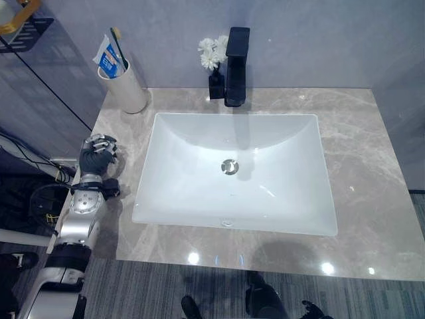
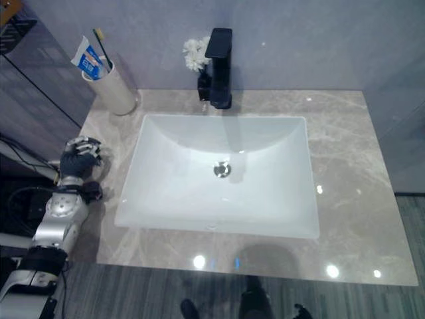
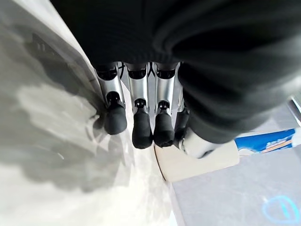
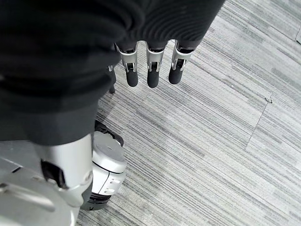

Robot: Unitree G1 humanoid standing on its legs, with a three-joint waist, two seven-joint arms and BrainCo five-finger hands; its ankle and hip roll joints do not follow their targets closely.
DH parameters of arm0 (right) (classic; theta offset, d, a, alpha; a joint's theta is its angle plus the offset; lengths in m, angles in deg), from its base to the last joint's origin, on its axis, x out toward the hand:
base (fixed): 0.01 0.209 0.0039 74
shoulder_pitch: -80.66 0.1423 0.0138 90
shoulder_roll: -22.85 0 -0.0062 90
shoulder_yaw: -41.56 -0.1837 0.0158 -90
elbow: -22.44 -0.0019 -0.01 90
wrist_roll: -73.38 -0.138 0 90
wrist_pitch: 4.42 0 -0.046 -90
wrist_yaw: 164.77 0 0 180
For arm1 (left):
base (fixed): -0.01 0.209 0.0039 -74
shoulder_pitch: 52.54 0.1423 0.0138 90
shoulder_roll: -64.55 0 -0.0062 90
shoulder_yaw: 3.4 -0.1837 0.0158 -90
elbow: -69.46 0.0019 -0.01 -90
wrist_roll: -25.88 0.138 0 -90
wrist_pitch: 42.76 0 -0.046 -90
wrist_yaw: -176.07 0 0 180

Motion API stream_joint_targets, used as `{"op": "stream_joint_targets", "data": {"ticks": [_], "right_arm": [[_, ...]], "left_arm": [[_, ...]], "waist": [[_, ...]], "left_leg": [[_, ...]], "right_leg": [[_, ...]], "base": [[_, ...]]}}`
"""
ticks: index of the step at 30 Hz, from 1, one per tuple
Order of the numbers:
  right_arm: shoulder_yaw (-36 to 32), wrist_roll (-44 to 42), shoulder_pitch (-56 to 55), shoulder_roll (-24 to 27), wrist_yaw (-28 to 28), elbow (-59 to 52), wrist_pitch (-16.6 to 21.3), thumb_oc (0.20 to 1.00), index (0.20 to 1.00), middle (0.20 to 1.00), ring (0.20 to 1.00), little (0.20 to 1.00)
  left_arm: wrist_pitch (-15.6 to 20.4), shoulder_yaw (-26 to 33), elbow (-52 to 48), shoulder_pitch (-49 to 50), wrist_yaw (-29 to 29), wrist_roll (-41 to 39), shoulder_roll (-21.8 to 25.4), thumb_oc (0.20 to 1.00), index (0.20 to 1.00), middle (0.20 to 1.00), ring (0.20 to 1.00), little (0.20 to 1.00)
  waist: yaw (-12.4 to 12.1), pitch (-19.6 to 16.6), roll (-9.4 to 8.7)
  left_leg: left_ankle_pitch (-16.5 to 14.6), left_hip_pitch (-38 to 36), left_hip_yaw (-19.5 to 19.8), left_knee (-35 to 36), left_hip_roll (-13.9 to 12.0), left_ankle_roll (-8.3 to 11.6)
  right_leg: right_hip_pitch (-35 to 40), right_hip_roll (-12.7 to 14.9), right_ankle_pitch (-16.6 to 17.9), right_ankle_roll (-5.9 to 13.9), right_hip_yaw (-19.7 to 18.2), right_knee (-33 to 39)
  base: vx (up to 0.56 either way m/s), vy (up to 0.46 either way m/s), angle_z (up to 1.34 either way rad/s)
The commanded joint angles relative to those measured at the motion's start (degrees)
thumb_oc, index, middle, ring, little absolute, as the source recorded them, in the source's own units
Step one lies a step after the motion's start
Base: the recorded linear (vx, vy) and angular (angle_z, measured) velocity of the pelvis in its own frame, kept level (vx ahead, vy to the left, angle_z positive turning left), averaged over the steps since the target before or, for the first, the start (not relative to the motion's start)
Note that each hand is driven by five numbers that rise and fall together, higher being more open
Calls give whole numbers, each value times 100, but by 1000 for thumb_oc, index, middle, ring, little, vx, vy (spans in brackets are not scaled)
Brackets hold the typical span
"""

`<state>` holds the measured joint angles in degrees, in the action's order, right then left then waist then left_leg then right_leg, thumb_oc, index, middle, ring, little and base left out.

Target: Put brush and paste in cup on sink, flatten towel.

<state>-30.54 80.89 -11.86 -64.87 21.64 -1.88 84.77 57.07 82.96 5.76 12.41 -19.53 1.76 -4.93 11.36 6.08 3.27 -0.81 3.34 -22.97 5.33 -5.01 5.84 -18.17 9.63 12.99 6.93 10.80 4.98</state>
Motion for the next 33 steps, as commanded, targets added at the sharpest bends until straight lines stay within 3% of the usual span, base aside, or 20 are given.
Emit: {"op": "stream_joint_targets", "data": {"ticks": [1, 9, 17, 33], "right_arm": [[179, -212, 327, -95, 180, -25, 56, 1000, 1000, 1000, 1000, 1000], [338, -243, 557, -81, 355, 106, 10, 1000, 1000, 1000, 1000, 1000], [518, -281, 558, -108, 375, 59, 51, 1000, 1000, 1000, 1000, 1000], [705, -392, 541, -48, 346, -94, 173, 1000, 1000, 1000, 1000, 1000]], "left_arm": [[62, -40, 514, -460, -274, 75, 537, 200, 200, 200, 200, 200], [176, -328, 1312, -1686, -648, -587, 633, 200, 200, 200, 200, 200], [204, -680, 1993, -2619, -811, -775, 913, 200, 200, 200, 200, 200], [144, -944, 2769, -3347, -927, -753, 1357, 200, 200, 200, 200, 200]], "waist": [[104, 257, -157], [174, 391, -239], [272, 258, -372], [351, 87, -607]], "left_leg": [[40, -59, 423, -33, 155, -78], [134, 275, 519, -33, 89, -9], [196, 506, 582, -33, -36, 95], [270, 605, 512, -33, -232, 229]], "right_leg": [[-172, -59, -135, 336, -27, -275], [-459, -113, -110, 315, -1, -348], [-643, -195, -83, 313, 39, -343], [-695, -367, -48, 295, 39, -181]], "base": [[8, -18, -4], [5, -23, -7], [16, -12, 0], [16, -11, -2]]}}
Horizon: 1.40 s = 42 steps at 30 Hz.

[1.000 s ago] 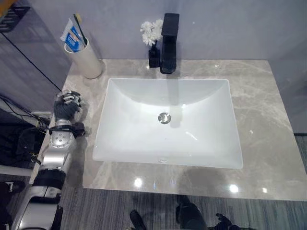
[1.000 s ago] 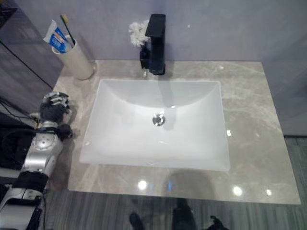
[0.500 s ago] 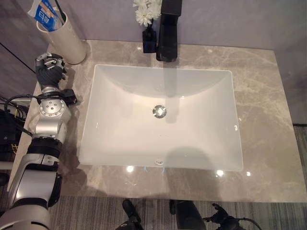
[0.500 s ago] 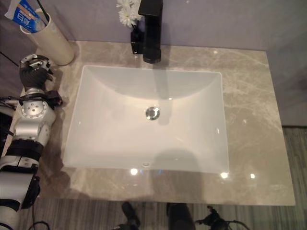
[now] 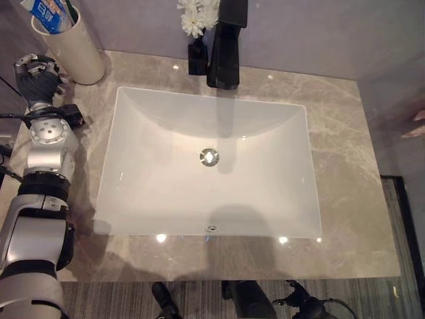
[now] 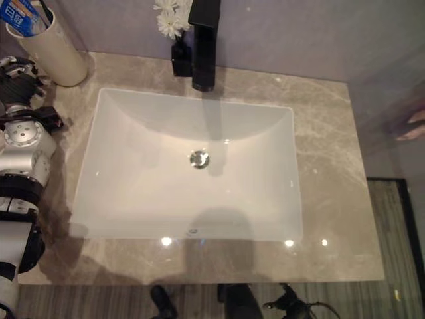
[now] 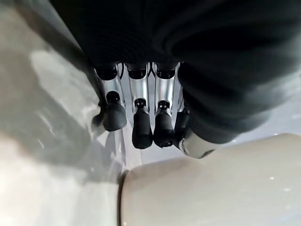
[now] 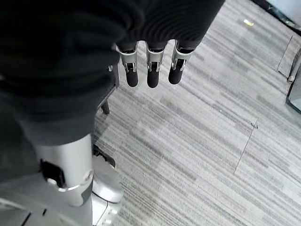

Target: Put brush and paste in cup on sink, flatten towel.

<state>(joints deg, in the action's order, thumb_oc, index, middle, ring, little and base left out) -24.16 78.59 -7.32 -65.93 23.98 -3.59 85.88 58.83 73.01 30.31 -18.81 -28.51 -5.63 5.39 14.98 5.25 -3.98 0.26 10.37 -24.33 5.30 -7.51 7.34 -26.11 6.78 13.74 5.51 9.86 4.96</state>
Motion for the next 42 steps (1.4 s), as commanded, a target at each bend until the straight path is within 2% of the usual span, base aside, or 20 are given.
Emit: {"op": "stream_joint_targets", "data": {"ticks": [1, 7, 8, 11, 12, 13, 15, 18, 28, 34, 42], "right_arm": [[87, -162, 87, 87, 108, 30, 67, 1000, 1000, 1000, 1000, 1000], [166, -210, 68, 130, 50, -41, 124, 1000, 1000, 1000, 1000, 1000], [247, -181, 62, 162, -3, -120, 160, 1000, 1000, 1000, 1000, 1000], [269, -175, -27, 217, -88, -204, 217, 1000, 1000, 1000, 1000, 1000], [250, -190, -67, 260, -119, -215, 253, 1000, 1000, 1000, 1000, 1000], [244, -178, -75, 290, -128, -170, 278, 1000, 1000, 1000, 1000, 1000], [206, -173, -79, 397, -147, -236, 351, 1000, 1000, 1000, 1000, 1000], [145, -175, -109, 436, -143, -279, 390, 1000, 1000, 1000, 1000, 1000], [183, -158, -130, 468, -145, -423, 438, 1000, 1000, 1000, 1000, 1000], [166, -132, -179, 528, -116, -496, 505, 1000, 1000, 1000, 1000, 1000], [134, -108, -177, 541, -30, -431, 535, 1000, 1000, 1000, 1000, 1000]], "left_arm": [[-42, -13, 334, -281, 9, -1, 373, 200, 200, 200, 200, 200], [-95, -322, 476, -488, 222, 231, 627, 200, 200, 200, 200, 200], [-177, -657, 432, -595, 357, 668, 873, 200, 200, 200, 200, 200], [-200, -883, 416, -650, 514, 917, 1033, 200, 200, 200, 200, 200], [-224, -1074, 435, -688, 606, 1211, 1121, 200, 200, 200, 200, 200], [-254, -1220, 452, -715, 642, 1469, 1192, 200, 200, 200, 200, 200], [-291, -1549, 410, -761, 683, 2088, 1375, 200, 200, 200, 200, 200], [-257, -1404, 413, -693, 626, 1976, 1312, 200, 200, 200, 200, 200], [-158, -1515, 266, -736, 517, 2181, 1243, 200, 200, 200, 200, 200], [-39, -1630, 3, -745, 384, 2467, 1232, 200, 200, 200, 200, 200], [103, -1536, -434, -507, 297, 2448, 1059, 200, 200, 200, 200, 200]], "waist": [[2, 169, 114], [6, 193, 93], [-37, 200, 40], [-45, 171, -6], [-38, 165, -6], [-69, 143, 53], [-78, 144, 50], [-95, 165, 63], [-46, 202, 93], [-5, 211, 94], [13, 171, 109]], "left_leg": [[162, -94, 647, -30, 10, 87], [196, -49, 634, -30, -33, 116], [217, -28, 633, -30, -93, 134], [219, -26, 637, -30, -153, 157], [227, -35, 649, -30, -174, 172], [105, -100, 701, -30, -234, 211], [125, -92, 692, -30, -280, 235], [138, -82, 708, -30, -302, 252], [171, 3, 727, -30, -325, 271], [189, 65, 712, -30, -362, 290], [183, 55, 704, -30, -412, 305]], "right_leg": [[91, -89, -119, 437, 133, -170], [48, -147, -97, 429, 143, -131], [15, -207, -91, 427, 178, -144], [0, -253, -124, 415, 199, -192], [-1, -269, -155, 402, 220, -195], [76, -325, -262, 465, 188, -154], [77, -348, -264, 468, 214, -133], [97, -367, -267, 464, 234, -115], [0, -400, -301, 424, 253, -133], [-88, -437, -315, 409, 267, -155], [-111, -481, -398, 370, 288, -212]], "base": [[0, 0, 0], [3, -5, -1], [23, -52, -8], [23, -63, -8], [106, -6, -1], [99, -5, 0], [47, 3, -1], [5, -11, -2], [0, 0, 0], [0, 0, 0], [0, 0, 0]]}}
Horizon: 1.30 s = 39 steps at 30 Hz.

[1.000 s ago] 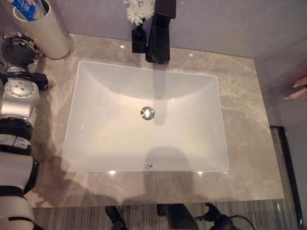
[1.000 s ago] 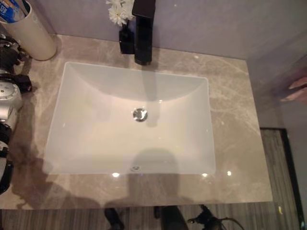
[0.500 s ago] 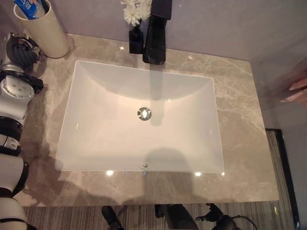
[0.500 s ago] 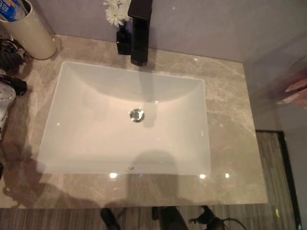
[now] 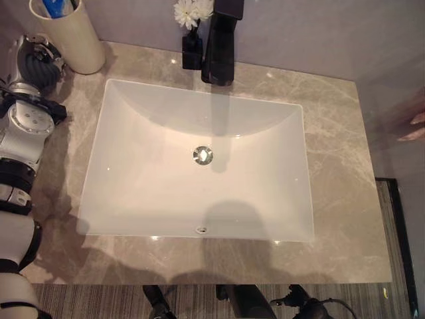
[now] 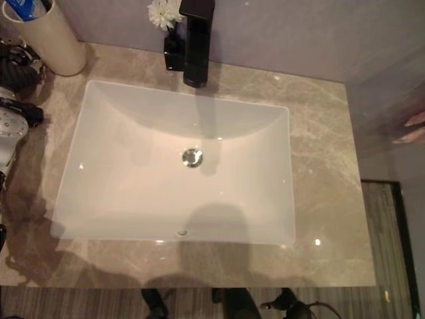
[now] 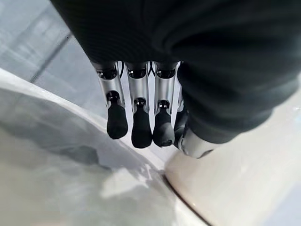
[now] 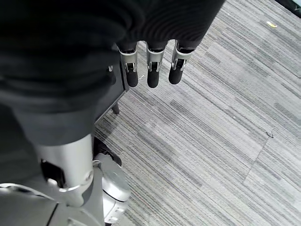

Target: Put brush and paste in cup on sink, flatten towel.

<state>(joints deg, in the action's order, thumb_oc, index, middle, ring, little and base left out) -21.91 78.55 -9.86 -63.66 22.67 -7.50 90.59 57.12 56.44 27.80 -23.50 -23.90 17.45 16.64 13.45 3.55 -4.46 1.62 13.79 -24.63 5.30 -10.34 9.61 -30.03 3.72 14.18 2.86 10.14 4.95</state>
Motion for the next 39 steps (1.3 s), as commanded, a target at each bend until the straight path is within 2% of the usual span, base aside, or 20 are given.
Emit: {"op": "stream_joint_targets", "data": {"ticks": [1, 16, 20, 25, 32, 39], "right_arm": [[-99, -100, 70, 313, 106, -33, 65, 1000, 1000, 1000, 1000, 1000], [-39, -71, 77, 272, 172, 43, 39, 1000, 1000, 1000, 1000, 1000], [-76, -71, 76, 240, 193, 119, 27, 1000, 1000, 1000, 1000, 1000], [-130, -63, 58, 234, 205, 105, 49, 1000, 1000, 1000, 1000, 1000], [-134, -46, 91, 205, 212, 194, 34, 1000, 1000, 1000, 1000, 1000], [-136, -69, 125, 151, 281, 330, 6, 1000, 1000, 1000, 1000, 1000]], "left_arm": [[280, 123, -188, -33, -169, 132, -101, 200, 200, 200, 200, 200], [398, 246, -358, -76, -317, -48, -438, 200, 200, 200, 200, 200], [474, 436, -580, 225, -314, -160, -514, 200, 200, 200, 200, 200], [486, 769, -680, 670, -303, -153, -361, 200, 200, 200, 200, 200], [432, 1170, -395, 943, -437, -257, -248, 200, 200, 200, 200, 200], [387, 1480, -44, 910, -647, -542, -354, 200, 200, 200, 200, 200]], "waist": [[172, 332, 162], [255, 260, 152], [222, 264, 157], [150, 270, 198], [89, 323, 206], [98, 361, 183]], "left_leg": [[45, -291, 735, -30, -133, 78], [32, -257, 719, -30, -159, 91], [19, -310, 717, -30, -169, 91], [9, -346, 713, -30, -162, 76], [21, -376, 704, -30, -135, 43], [29, -403, 705, -30, -146, 45]], "right_leg": [[285, -176, -451, 632, 267, -214], [219, -242, -442, 607, 254, -212], [227, -246, -498, 584, 278, -260], [269, -230, -536, 570, 284, -276], [274, -226, -556, 554, 294, -282], [268, -257, -588, 537, 264, -305]], "base": [[0, 0, 0], [0, 0, 0], [0, 0, 0], [7, 9, -2], [12, 3, -3], [8, -2, -2]]}}
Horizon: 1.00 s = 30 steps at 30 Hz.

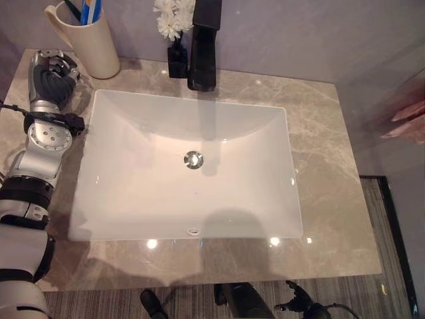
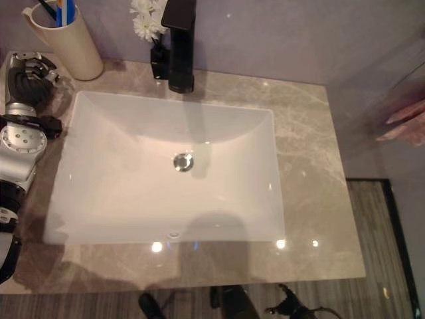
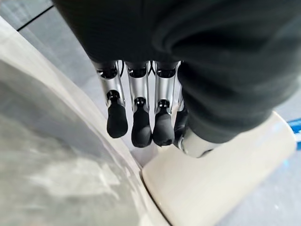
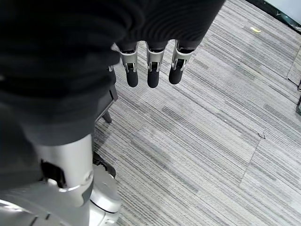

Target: Put brush and paste in cup on sink, flatten towel.

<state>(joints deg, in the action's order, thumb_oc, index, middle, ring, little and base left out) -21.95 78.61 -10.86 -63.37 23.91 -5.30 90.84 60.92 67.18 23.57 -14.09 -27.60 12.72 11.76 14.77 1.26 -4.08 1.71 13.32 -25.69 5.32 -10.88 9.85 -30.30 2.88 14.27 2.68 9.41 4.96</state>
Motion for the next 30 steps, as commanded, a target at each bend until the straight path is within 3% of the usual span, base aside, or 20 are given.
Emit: {"op": "stream_joint_targets", "data": {"ticks": [1, 4, 13, 24, 30], "right_arm": [[-131, -84, 232, 120, 162, 127, -21, 1000, 1000, 1000, 1000, 1000], [-97, -102, 217, 126, 186, 98, -13, 1000, 1000, 1000, 1000, 1000], [0, -161, 391, 187, 222, 179, -128, 1000, 1000, 1000, 1000, 1000], [-333, -547, 326, 286, 195, 426, -144, 1000, 1000, 1000, 1000, 1000], [-364, -528, 326, 368, 181, 457, -132, 1000, 1000, 1000, 1000, 1000]], "left_arm": [[-5, 431, 459, -81, -319, -119, 119, 200, 200, 200, 200, 200], [-175, 368, 791, -352, -425, -80, 105, 200, 200, 200, 200, 200], [-204, -154, 1412, -1475, -371, -560, 154, 200, 200, 200, 200, 200], [-277, -634, 1826, -2105, -79, -725, 319, 200, 200, 200, 200, 200], [-237, -844, 1494, -1975, 40, -438, 358, 200, 200, 200, 200, 200]], "waist": [[-27, 595, 144], [37, 602, 135], [71, 738, 179], [33, 627, 483], [-14, 625, 590]], "left_leg": [[27, -358, 804, -32, -90, 25], [80, -327, 805, -32, -95, 54], [138, -91, 773, -32, -46, 64], [220, 43, 767, -32, -27, 111], [230, 60, 822, -32, -26, 104]], "right_leg": [[293, -177, -589, 557, 330, -305], [258, -202, -561, 558, 320, -278], [35, -174, -376, 610, 189, -138], [-99, -147, -311, 616, 166, -74], [-126, -130, -362, 600, 198, -121]], "base": [[0, 0, 0], [0, 0, 0], [1, 17, -5], [16, 4, -1], [0, 0, 0]]}}
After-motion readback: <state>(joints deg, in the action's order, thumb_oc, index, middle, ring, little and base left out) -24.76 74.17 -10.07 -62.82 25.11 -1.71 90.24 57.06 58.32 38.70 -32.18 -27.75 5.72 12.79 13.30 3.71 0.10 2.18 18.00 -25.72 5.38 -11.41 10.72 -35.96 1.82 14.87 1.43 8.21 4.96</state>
